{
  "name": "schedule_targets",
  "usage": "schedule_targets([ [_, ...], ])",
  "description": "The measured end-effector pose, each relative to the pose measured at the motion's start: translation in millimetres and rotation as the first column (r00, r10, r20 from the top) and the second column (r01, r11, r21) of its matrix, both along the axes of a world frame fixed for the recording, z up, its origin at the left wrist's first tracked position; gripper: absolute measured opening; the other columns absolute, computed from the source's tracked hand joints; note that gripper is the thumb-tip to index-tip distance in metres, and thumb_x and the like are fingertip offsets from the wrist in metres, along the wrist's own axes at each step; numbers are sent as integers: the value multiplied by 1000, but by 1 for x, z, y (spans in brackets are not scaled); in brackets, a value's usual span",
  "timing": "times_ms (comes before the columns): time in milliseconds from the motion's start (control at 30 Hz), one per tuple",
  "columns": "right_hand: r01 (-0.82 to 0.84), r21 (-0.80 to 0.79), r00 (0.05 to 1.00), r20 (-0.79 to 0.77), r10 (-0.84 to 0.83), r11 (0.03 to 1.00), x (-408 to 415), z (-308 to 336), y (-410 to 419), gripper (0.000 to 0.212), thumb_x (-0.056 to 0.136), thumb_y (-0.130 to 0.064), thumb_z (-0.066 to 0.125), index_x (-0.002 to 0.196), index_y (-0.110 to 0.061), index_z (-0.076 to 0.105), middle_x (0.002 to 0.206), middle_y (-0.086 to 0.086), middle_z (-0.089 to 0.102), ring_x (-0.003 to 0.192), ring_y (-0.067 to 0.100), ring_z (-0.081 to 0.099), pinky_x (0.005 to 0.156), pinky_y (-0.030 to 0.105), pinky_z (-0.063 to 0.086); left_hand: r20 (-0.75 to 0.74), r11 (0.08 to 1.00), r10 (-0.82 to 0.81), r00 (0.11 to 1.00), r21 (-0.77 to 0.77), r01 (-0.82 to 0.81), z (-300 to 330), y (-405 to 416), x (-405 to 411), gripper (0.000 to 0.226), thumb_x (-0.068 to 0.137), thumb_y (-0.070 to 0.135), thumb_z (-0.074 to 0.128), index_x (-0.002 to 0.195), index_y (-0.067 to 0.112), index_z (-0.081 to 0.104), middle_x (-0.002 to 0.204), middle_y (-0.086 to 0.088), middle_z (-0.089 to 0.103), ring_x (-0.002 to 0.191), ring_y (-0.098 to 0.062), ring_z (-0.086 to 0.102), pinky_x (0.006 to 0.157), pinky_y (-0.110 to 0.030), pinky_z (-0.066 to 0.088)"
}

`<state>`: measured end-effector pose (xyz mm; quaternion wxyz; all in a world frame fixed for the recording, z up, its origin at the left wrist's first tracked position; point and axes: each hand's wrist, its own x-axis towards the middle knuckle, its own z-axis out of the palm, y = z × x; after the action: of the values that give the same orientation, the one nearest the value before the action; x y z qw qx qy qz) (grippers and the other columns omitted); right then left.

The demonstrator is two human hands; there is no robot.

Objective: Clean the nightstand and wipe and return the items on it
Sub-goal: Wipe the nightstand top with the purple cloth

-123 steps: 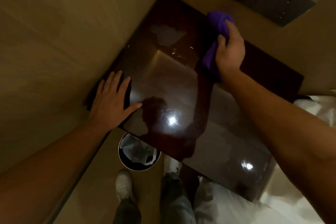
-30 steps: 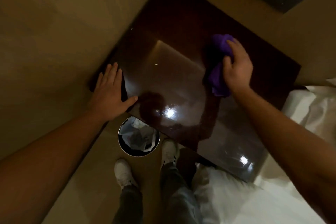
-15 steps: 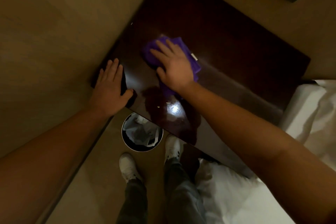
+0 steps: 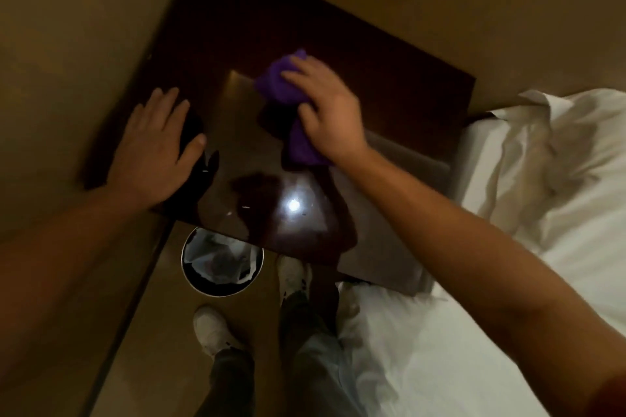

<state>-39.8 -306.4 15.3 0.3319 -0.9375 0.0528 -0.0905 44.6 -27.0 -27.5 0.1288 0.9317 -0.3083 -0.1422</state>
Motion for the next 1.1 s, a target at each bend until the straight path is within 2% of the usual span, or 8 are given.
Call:
schedule_targets([
  [100, 177, -123, 982, -39, -183, 976, -11, 5, -89, 52, 83, 0, 59, 134, -5, 66, 148, 16, 57, 143, 36, 48, 124, 40, 31, -5, 998, -59, 998, 2, 59, 3, -52, 10, 73, 101, 56, 23, 158, 10, 26, 169, -13, 14, 157, -32, 7, 126, -51, 9],
  [267, 296, -272, 913, -201, -355, 916, -37, -14, -218, 57, 87, -4, 52, 144, -10, 58, 157, 13, 48, 149, 35, 39, 126, 36, 23, -7, 995, -53, 999, 90, 53, -7, -120, 29, 63, 106, 52, 31, 161, 24, 18, 170, -11, 5, 157, -31, 0, 125, -51, 4],
  [400, 297, -354, 865, -294, -407, 887, -58, -42, -252, 57, 97, -30, 50, 153, -21, 48, 162, 10, 41, 150, 39, 33, 125, 44, 24, -65, 973, -8, 998, 231, 23, -20, -133, 35, 65, 105, 55, 30, 162, 28, 14, 171, -10, 0, 157, -32, -4, 125, -54, 4],
  [533, 312, -354, 877, -249, -411, 882, -64, -58, -221, 60, 93, -30, 52, 152, -24, 49, 164, 9, 38, 153, 43, 26, 125, 49, 25, -48, 971, -6, 999, 237, 18, -26, -131, 30, 67, 105, 54, 33, 162, 31, 8, 171, -10, -3, 157, -33, -5, 125, -55, 3],
  [700, 101, -303, 955, -237, -178, 947, -70, -60, -126, 61, 86, -25, 61, 146, -21, 57, 160, 10, 44, 152, 43, 31, 122, 57, 26, -86, 978, -11, 996, 206, 29, -21, -132, 35, 56, 109, 40, 33, 162, 28, 17, 170, -13, 3, 157, -35, -1, 125, -55, 5],
  [800, -12, -247, 968, -244, -50, 969, -72, -60, -57, 65, 80, -23, 69, 145, -21, 59, 159, 9, 46, 151, 43, 32, 122, 61, 24, -149, 985, -9, 989, 167, 34, -16, -128, 42, 52, 110, 30, 33, 161, 25, 23, 170, -12, 5, 157, -34, 1, 126, -52, 5],
  [1000, -134, -215, 962, -261, 75, 967, -83, -63, 43, 69, 79, -23, 73, 146, -23, 58, 160, 7, 45, 152, 41, 32, 125, 59, 19, -243, 992, 7, 970, 123, 23, -2, -109, 49, 49, 111, 30, 32, 157, 13, 33, 169, -9, 13, 157, -32, 6, 127, -44, 6],
  [1100, -180, -195, 952, -282, 120, 964, -88, -62, 75, 63, 87, -25, 65, 149, -25, 55, 163, 5, 40, 154, 37, 27, 126, 56, 15, -221, 996, 0, 975, 86, 19, 2, -87, 42, 54, 110, 33, 33, 159, 12, 27, 168, -11, 18, 156, -32, 9, 127, -44, 8],
])
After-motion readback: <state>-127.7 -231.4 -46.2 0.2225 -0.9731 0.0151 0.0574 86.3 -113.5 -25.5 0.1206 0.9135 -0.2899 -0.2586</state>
